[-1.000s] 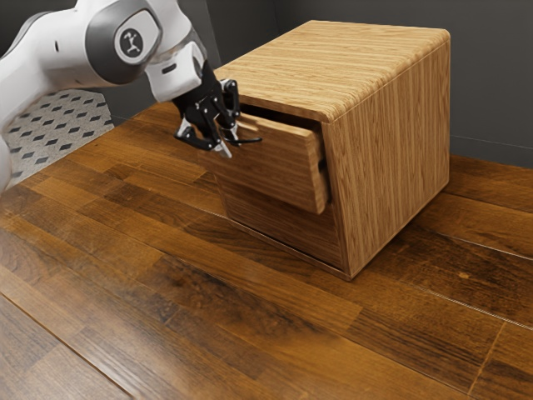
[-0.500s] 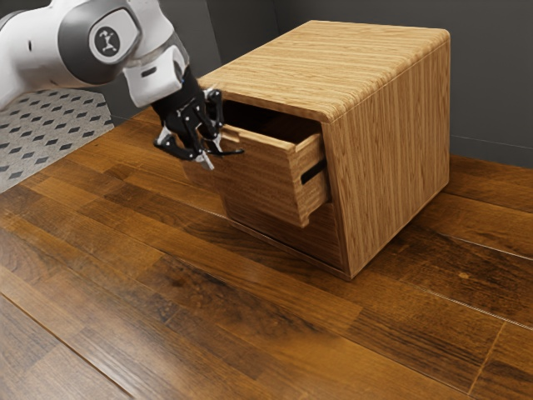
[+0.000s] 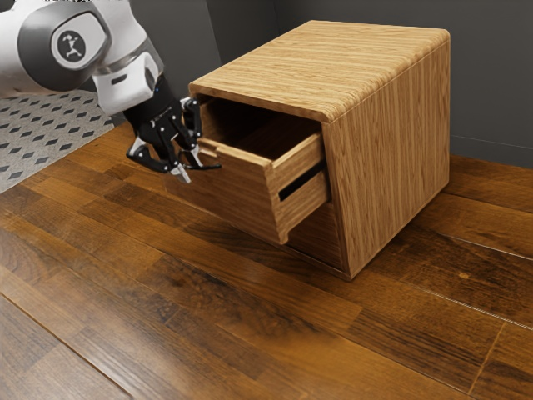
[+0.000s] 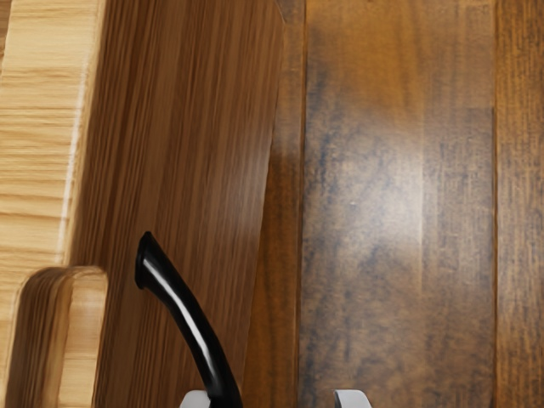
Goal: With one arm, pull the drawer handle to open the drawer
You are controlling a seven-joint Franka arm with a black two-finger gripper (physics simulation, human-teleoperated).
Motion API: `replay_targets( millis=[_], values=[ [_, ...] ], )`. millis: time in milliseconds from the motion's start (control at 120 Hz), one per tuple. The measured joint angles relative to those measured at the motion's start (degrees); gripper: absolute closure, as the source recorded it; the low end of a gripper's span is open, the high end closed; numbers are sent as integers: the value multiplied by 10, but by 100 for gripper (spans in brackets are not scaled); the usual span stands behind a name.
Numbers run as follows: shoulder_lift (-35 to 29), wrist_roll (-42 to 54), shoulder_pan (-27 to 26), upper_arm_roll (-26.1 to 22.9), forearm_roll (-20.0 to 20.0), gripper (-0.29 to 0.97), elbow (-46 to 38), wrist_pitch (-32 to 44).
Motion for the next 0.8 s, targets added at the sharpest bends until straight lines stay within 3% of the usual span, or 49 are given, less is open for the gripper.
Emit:
replay_targets(
  millis=[225, 608, 800],
  values=[
    [-32, 0, 0, 5, -3, 69, -41, 5],
    [-94, 0, 17, 4, -10, 66, -108, 9],
    [-127, -1, 15, 4, -10, 72, -136, 10]
  ],
)
